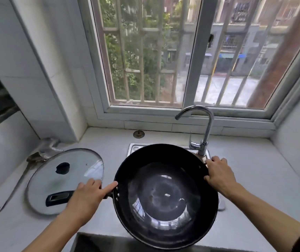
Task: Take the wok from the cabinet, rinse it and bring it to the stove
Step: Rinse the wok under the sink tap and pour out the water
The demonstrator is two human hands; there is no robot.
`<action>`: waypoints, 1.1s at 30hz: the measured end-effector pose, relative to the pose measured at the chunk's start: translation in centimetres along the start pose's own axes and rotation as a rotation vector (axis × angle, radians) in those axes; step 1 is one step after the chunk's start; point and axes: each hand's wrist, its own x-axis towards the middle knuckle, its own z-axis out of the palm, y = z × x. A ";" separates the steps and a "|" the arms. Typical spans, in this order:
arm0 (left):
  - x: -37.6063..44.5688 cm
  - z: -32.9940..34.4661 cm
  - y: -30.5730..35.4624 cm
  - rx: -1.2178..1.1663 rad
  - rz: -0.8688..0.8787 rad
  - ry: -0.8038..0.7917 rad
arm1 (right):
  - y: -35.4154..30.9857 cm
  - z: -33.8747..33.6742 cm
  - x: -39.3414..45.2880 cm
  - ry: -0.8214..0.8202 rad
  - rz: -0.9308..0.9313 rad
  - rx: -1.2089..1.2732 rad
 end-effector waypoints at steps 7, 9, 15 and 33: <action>5.4 1.6 -3.3 -0.041 0.097 0.007 | -0.8 -1.0 0.6 0.009 0.121 -0.062; 6.9 2.3 -3.9 -0.037 0.128 -0.011 | -0.7 -0.8 0.6 -0.004 0.148 -0.061; 10.7 2.8 -4.1 -0.023 0.183 -0.051 | 0.6 0.1 2.2 -0.030 0.193 -0.013; 17.6 4.7 -1.3 0.016 0.101 -0.164 | 4.8 6.4 12.7 -0.158 0.088 0.080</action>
